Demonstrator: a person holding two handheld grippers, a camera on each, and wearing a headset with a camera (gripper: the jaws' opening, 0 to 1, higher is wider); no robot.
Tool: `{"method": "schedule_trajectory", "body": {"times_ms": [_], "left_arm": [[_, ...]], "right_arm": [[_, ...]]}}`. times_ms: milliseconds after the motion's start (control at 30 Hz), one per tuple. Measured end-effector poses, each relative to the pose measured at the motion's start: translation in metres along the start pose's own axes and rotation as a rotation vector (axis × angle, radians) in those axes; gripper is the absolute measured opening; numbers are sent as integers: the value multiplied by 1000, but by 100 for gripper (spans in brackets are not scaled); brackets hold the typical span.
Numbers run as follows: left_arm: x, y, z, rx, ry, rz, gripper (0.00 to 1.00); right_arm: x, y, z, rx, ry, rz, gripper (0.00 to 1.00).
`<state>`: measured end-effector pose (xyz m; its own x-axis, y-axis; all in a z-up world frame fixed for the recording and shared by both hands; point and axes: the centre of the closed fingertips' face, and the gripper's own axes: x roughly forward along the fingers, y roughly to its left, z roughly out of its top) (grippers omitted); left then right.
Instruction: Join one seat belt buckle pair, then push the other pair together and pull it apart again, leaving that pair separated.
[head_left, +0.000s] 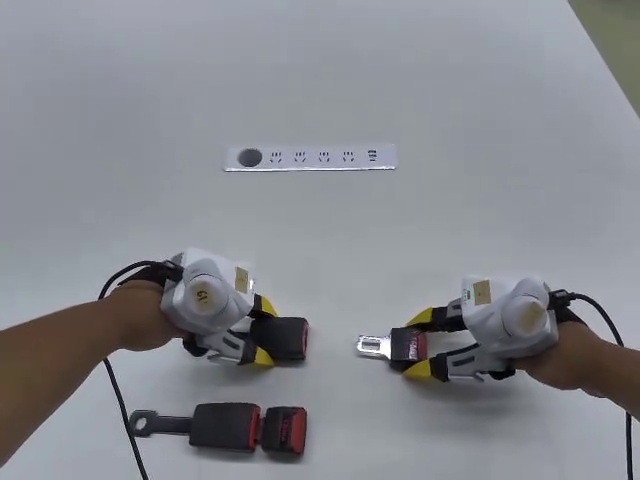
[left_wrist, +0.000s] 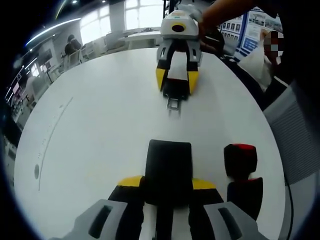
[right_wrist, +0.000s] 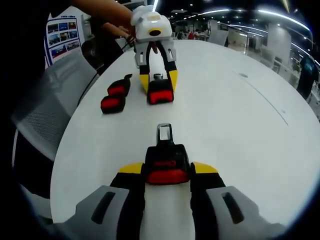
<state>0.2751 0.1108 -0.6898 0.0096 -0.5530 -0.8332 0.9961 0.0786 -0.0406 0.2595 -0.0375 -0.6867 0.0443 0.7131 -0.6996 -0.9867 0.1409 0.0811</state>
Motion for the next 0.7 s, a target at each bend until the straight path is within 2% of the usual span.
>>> {"method": "schedule_trajectory", "body": {"times_ms": [233,467,700], "left_arm": [[1,1,0,-2,7,3,34],[2,2,-1,-6,2,7,34],[1,2,0,-7,0,9,34]], "right_arm": [[16,-1,13,-13,-7,14,33],[33,-6,18,-15,-12,18,33],[45,-2,36,-19,-21,18,33]]}}
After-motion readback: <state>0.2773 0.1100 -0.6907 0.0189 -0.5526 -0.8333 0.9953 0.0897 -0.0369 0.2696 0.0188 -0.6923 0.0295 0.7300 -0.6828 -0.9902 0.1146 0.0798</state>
